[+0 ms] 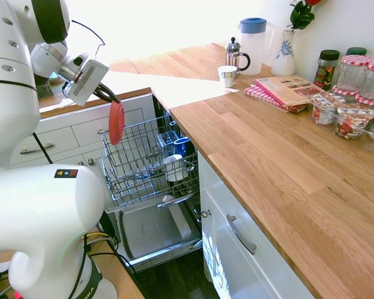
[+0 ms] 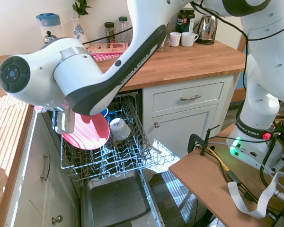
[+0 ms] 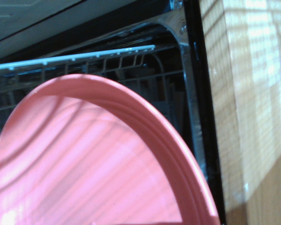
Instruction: Put the plate in the dishwasher
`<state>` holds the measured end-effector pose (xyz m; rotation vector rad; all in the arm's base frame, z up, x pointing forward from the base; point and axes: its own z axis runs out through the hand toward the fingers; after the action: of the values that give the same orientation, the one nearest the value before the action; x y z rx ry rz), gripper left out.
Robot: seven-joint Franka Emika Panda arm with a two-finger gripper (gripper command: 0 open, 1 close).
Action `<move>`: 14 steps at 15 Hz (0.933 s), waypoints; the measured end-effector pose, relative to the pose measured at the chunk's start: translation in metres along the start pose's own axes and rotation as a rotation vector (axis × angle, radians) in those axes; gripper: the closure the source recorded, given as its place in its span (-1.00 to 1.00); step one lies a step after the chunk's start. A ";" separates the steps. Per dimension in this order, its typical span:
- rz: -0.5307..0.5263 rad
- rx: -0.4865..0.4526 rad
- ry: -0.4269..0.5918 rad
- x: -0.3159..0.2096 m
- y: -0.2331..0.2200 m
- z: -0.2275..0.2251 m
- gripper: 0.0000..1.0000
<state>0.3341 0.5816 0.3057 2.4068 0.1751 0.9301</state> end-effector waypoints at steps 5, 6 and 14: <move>-0.087 -0.094 0.105 -0.052 -0.045 0.054 1.00; -0.093 -0.090 0.103 -0.058 -0.051 0.054 1.00; -0.023 -0.055 -0.087 -0.057 -0.077 0.091 -1.00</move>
<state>0.3560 0.5886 0.1758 2.3844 0.1431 0.8072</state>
